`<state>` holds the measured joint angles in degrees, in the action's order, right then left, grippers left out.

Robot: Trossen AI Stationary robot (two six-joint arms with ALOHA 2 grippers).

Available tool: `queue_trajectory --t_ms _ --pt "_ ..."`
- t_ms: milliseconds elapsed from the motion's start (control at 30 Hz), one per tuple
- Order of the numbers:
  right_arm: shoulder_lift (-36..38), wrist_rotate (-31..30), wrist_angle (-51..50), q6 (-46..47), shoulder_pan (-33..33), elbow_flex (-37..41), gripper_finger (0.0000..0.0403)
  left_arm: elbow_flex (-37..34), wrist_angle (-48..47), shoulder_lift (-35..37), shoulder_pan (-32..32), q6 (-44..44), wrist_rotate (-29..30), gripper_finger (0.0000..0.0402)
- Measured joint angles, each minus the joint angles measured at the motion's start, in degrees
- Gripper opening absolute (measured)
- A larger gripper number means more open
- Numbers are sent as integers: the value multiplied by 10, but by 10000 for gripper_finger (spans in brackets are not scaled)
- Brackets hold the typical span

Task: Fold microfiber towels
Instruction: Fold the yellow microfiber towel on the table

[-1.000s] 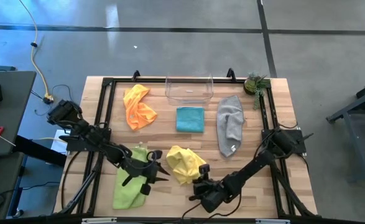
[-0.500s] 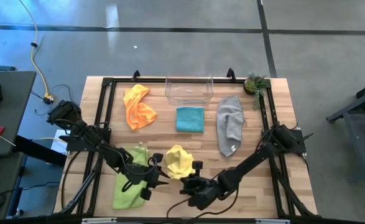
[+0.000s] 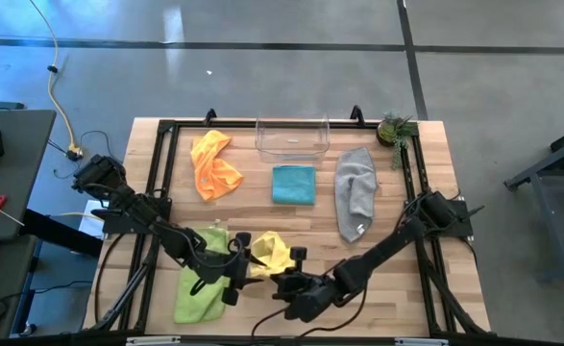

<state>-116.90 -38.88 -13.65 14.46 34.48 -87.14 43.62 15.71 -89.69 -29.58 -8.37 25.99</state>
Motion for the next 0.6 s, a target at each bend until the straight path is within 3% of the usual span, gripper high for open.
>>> queue_trajectory --t_ms 233,400,500,600 --pt "0 0 20 -15 0 0 1 0 6 0 14 5 -48 127" --pt "0 0 31 -11 0 0 3 0 12 0 16 47 -55 52" --pt "1 -12 28 -11 5 0 25 0 17 4 17 65 -51 9" --pt "15 -21 -5 24 15 1 66 7 3 18 27 67 -48 7"
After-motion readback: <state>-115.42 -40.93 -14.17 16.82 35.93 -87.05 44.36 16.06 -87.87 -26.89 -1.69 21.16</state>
